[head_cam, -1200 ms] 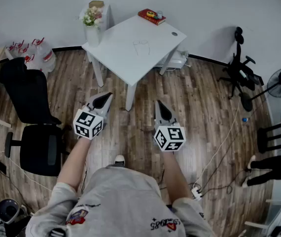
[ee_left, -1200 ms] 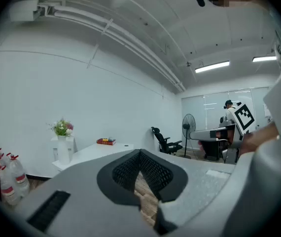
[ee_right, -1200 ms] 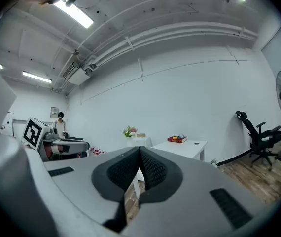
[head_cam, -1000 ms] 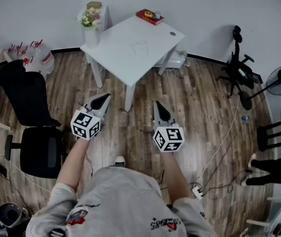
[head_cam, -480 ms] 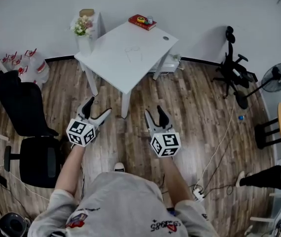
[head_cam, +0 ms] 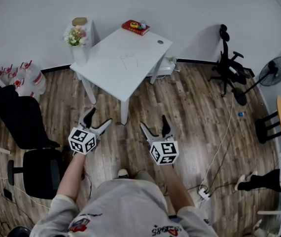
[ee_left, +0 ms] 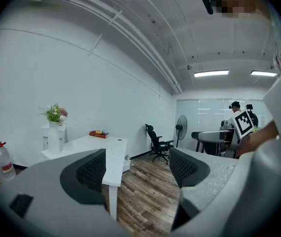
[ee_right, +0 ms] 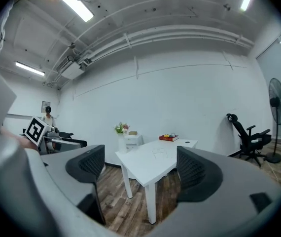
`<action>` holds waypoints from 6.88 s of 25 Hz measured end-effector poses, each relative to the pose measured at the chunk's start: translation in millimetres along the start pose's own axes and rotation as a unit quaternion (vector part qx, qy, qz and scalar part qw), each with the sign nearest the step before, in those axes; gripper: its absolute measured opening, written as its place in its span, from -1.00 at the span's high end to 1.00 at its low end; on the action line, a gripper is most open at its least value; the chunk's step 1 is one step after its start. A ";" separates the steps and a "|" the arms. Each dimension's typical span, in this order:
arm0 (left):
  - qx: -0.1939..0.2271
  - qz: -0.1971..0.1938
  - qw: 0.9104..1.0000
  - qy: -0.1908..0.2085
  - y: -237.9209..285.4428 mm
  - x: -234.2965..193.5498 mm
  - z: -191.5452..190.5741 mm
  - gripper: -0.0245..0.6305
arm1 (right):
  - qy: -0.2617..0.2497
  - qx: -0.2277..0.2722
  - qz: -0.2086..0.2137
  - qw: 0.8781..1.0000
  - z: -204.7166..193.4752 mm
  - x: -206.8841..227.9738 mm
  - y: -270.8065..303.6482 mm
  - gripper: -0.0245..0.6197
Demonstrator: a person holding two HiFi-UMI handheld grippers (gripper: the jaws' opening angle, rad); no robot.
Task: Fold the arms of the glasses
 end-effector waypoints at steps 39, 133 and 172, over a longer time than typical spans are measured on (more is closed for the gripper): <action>-0.098 0.054 0.994 -0.009 254.2 -231.5 13.2 -0.25 | 0.109 -0.033 0.072 0.991 -83.4 169.3 404.1 -0.49; -0.514 -0.378 0.665 -0.388 696.0 -444.7 -264.4 0.85 | 0.160 -0.186 -0.156 0.957 -201.1 293.3 597.1 -0.39; -0.276 -0.193 0.878 -0.341 569.7 -439.8 -97.6 0.91 | 0.166 -0.142 -0.029 0.975 -130.0 218.9 617.3 -0.17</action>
Point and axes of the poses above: the fingertips, and each gripper's own axes: y forward along the fingers, x to its right, z out of its top, the point moved 5 cm from there along -y, backward along the fingers, and after that the axes turned 11 degrees about x, right-handed, at the moved point
